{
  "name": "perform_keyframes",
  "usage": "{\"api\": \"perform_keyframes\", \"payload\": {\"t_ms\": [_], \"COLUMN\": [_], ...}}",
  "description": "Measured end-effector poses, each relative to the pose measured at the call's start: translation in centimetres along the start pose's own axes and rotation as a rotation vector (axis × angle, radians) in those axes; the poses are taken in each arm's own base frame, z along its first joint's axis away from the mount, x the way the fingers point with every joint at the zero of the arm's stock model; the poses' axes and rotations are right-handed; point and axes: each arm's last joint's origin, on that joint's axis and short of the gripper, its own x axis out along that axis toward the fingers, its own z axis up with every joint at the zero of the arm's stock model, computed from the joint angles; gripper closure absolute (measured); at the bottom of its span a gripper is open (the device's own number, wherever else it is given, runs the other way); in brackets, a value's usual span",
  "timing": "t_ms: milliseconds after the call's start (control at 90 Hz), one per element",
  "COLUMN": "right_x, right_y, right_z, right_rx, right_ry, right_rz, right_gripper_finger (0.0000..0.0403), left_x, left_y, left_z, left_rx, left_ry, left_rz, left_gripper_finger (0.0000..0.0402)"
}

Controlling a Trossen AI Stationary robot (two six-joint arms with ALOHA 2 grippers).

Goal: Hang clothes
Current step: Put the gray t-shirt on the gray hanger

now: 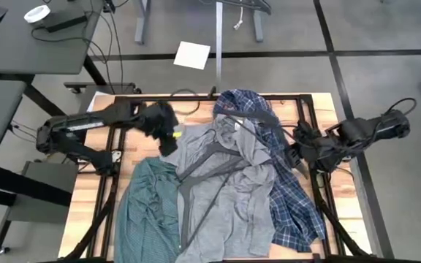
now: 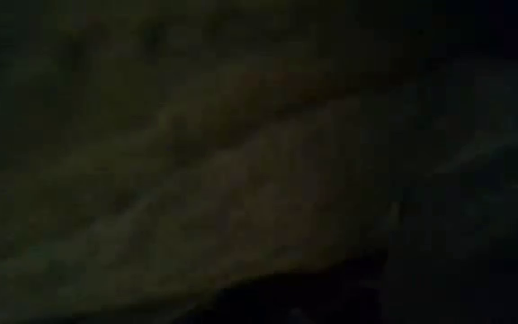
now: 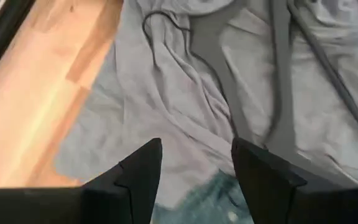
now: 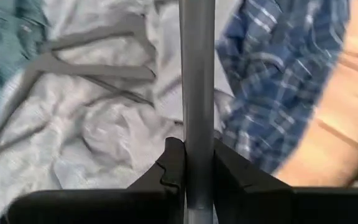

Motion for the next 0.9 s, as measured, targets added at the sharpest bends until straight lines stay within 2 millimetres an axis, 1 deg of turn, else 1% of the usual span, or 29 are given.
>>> {"api": "perform_keyframes", "payload": {"t_ms": [144, 233, 344, 467, 556, 667, 778, 900], "right_x": [0.4, 1.4, 3.2, 4.5, 5.3, 6.7, 8.6, 10.2], "right_y": [-0.4, -0.4, 0.1, 0.4, 0.1, -0.6, -1.0, -1.0], "right_z": [0.3, 0.2, -0.1, 0.0, 0.1, -0.3, -0.9, -1.0], "right_rx": [0.035, 0.065, 0.089, 0.126, 0.15, 0.153, 0.144, 0.157], "right_ry": [0.031, 0.071, 0.111, 0.103, 0.089, 0.114, 0.137, 0.082], "right_rz": [-0.03, -0.018, 0.054, 0.092, 0.083, 0.038, 0.075, 0.173], "right_gripper_finger": [0.037, 0.037, 0.037, 0.037, 0.037, 0.037, 0.037, 0.037], "left_x": [3.7, 5.7, 7.3, 8.8, 10.2, 12.5, 14.4, 15.3], "left_y": [3.8, 5.6, 7.2, 8.7, 9.3, 9.6, 9.3, 9.1], "left_z": [1.4, 2.1, 2.9, 3.6, 3.8, 3.8, 3.5, 3.8], "left_rx": [0.066, 0.117, 0.155, 0.137, 0.129, 0.125, 0.126, 0.146], "left_ry": [0.036, 0.033, -0.023, -0.085, -0.103, -0.092, -0.065, -0.084], "left_rz": [0.047, 0.071, 0.048, -0.024, -0.086, -0.139, -0.207, -0.203], "left_gripper_finger": [0.0222, 0.0222, 0.0222, 0.0222, 0.0222, 0.0222, 0.0222, 0.0222]}}
